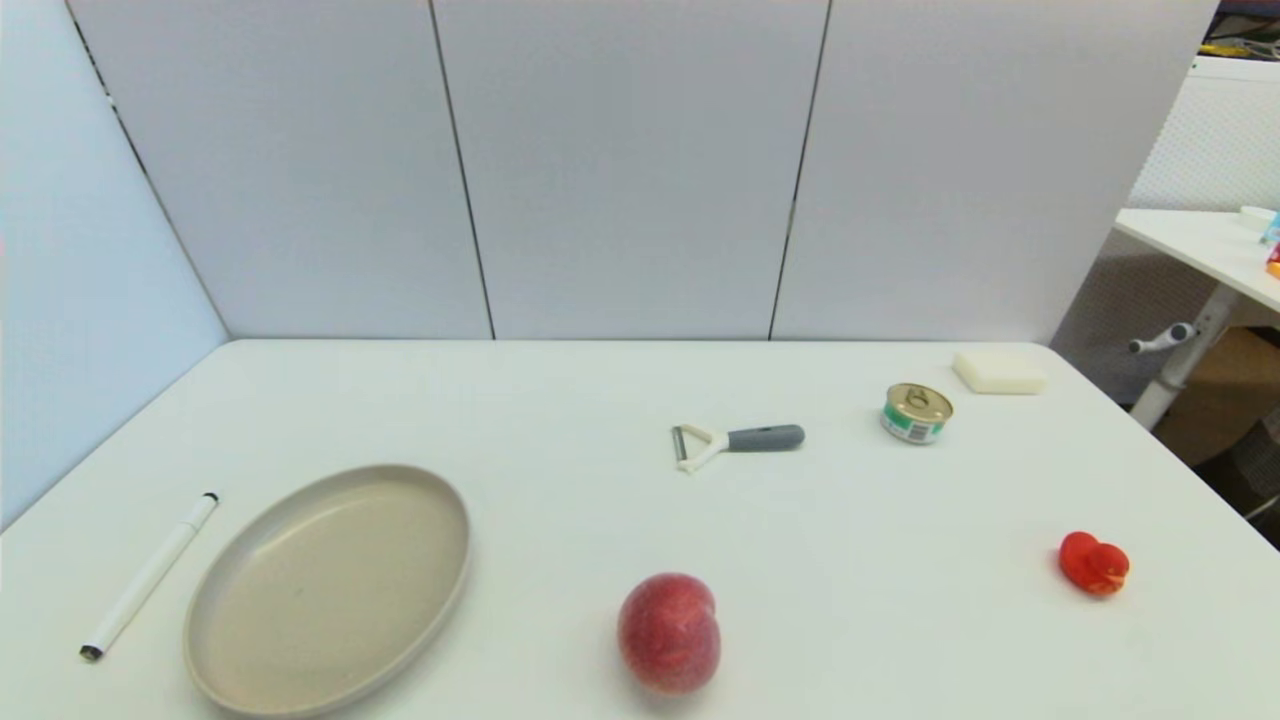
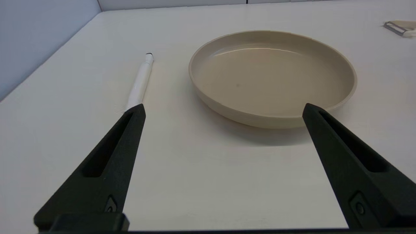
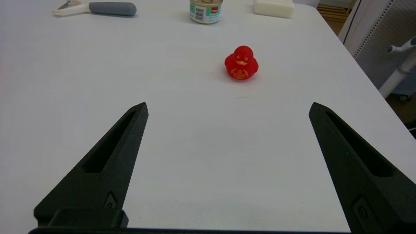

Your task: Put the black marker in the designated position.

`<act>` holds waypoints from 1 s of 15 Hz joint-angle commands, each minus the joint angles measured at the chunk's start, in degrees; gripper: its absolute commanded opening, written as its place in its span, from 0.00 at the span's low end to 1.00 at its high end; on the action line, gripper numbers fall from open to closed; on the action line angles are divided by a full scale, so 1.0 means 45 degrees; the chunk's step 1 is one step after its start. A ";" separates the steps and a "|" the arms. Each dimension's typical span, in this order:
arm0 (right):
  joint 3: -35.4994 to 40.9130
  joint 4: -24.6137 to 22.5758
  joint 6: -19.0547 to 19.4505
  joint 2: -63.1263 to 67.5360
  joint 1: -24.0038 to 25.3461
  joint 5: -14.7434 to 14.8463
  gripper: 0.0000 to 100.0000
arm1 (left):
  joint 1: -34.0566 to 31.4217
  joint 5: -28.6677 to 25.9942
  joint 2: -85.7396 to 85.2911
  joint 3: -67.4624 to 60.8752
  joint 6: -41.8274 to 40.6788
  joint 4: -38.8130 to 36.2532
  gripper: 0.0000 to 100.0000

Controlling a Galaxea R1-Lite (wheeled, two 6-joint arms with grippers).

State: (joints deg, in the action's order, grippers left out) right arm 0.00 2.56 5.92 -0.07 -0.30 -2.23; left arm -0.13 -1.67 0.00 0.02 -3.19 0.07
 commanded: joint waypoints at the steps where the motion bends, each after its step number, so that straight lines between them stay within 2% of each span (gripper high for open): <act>1: 0.0000 -0.0002 0.0012 0.0016 0.0009 -0.0012 1.00 | -0.0009 0.0273 0.0020 -0.0005 0.0182 -0.0016 1.00; 7: 0.0000 0.0017 0.0012 0.0016 0.0009 -0.0012 1.00 | 0.0010 0.0293 0.0020 -0.0005 0.0202 -0.0016 1.00; 10: 0.0000 -0.0002 0.0305 0.0016 0.0009 -0.0071 1.00 | -0.0009 0.0313 0.0020 -0.0005 0.0202 -0.0016 1.00; 15: 0.0000 -0.0002 0.0070 0.0016 0.0009 -0.0051 1.00 | -0.0009 0.0293 0.0020 -0.0005 0.0202 -0.0016 1.00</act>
State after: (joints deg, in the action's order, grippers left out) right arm 0.00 2.54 6.30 -0.07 -0.27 -2.36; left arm -0.13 -0.29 0.00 0.00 -2.26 0.02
